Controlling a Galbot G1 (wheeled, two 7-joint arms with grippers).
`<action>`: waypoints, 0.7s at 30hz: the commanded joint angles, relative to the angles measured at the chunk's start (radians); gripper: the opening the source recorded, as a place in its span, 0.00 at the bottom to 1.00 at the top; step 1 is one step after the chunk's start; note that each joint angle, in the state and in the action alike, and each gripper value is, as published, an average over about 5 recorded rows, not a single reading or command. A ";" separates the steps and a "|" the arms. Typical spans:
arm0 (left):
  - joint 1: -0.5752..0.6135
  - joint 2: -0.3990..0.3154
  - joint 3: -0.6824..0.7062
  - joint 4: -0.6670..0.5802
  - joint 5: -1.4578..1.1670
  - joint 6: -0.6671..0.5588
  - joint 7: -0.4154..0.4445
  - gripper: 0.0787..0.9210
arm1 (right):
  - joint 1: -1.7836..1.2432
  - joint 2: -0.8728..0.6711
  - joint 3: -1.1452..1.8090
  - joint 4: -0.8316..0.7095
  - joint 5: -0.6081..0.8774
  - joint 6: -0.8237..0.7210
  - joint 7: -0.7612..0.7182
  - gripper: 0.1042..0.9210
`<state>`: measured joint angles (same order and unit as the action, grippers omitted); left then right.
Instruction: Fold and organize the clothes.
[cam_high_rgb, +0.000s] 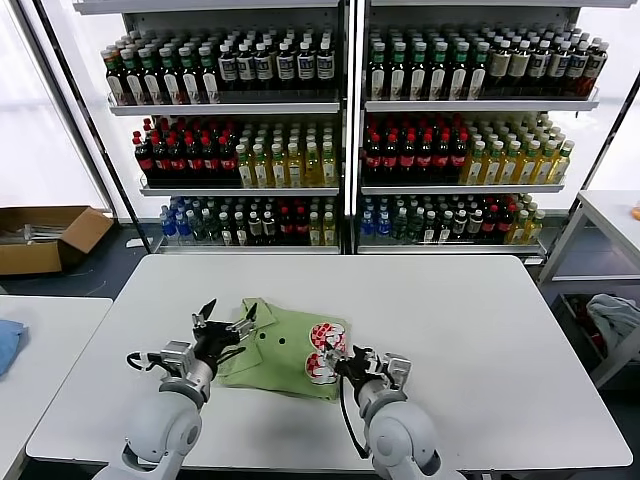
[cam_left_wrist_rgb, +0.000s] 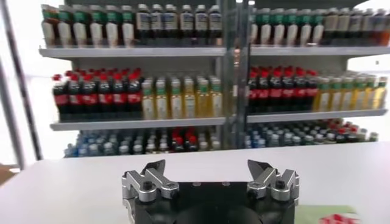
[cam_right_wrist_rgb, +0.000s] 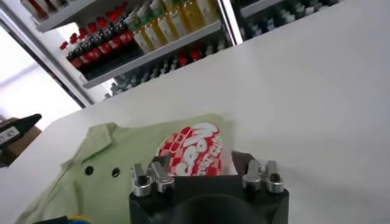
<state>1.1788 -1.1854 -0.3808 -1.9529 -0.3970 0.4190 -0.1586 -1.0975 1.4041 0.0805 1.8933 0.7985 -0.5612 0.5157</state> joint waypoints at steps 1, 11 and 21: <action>0.016 0.010 -0.062 0.000 0.015 0.007 -0.010 0.88 | 0.067 0.007 -0.053 -0.076 0.067 -0.018 0.046 0.63; 0.017 0.000 -0.060 -0.003 0.000 0.009 -0.014 0.88 | 0.021 0.005 -0.014 -0.045 0.054 -0.017 0.062 0.27; 0.033 -0.012 -0.067 -0.021 -0.008 0.010 -0.018 0.88 | 0.087 -0.200 0.034 0.002 -0.001 -0.019 0.022 0.00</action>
<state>1.2045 -1.1948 -0.4391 -1.9673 -0.4047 0.4281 -0.1746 -1.0591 1.3632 0.0736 1.8744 0.8251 -0.5771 0.5549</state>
